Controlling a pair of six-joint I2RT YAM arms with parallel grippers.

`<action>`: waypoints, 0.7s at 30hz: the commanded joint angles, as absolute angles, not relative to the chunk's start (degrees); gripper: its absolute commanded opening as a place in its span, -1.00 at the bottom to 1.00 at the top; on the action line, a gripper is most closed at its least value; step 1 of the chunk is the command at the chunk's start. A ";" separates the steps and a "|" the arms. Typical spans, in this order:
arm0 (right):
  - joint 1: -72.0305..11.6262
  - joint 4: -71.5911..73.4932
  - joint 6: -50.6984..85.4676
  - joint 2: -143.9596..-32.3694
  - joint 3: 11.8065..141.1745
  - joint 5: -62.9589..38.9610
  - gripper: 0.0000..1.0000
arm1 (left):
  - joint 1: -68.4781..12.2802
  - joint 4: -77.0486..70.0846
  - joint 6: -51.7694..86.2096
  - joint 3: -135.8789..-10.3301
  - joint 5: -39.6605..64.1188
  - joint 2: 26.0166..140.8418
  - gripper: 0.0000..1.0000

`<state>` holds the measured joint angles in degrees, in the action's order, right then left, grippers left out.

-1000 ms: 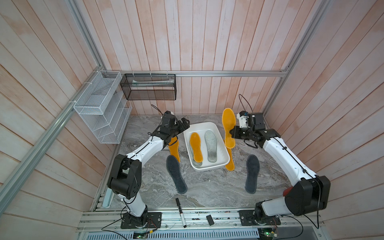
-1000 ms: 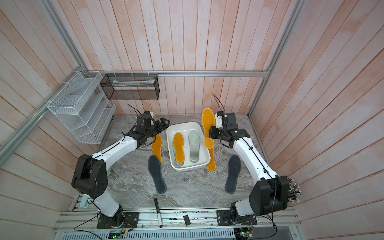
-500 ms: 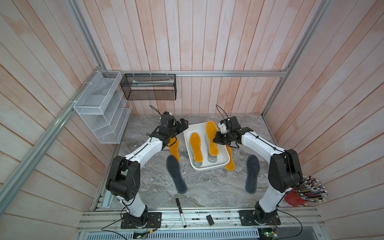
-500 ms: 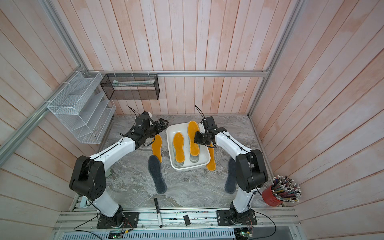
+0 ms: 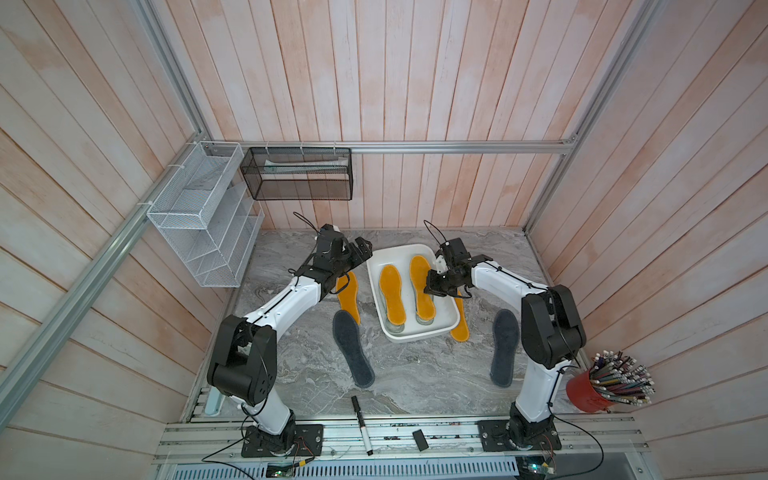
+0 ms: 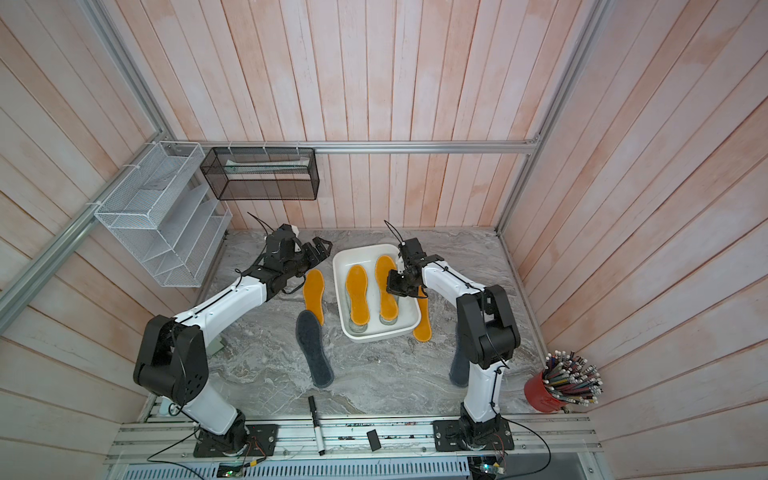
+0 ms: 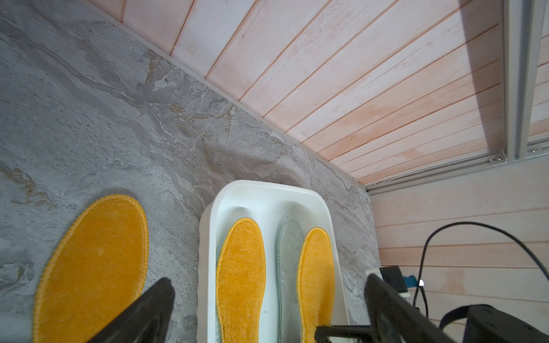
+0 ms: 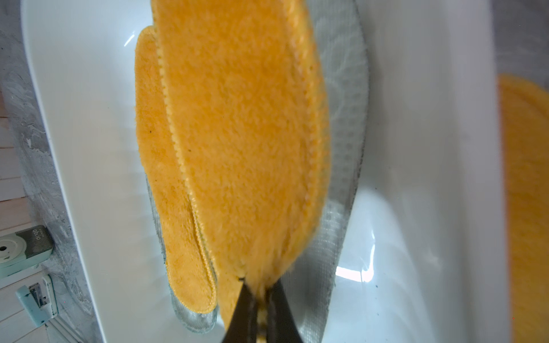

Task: Put the insoles into the storage box
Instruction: Place the insole in the storage box.

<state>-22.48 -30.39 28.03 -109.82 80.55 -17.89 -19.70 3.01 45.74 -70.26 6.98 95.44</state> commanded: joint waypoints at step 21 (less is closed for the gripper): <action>-23.04 -35.51 26.50 -115.55 86.21 -15.38 -0.65 | -18.91 2.28 46.58 -68.55 6.06 93.87 1.00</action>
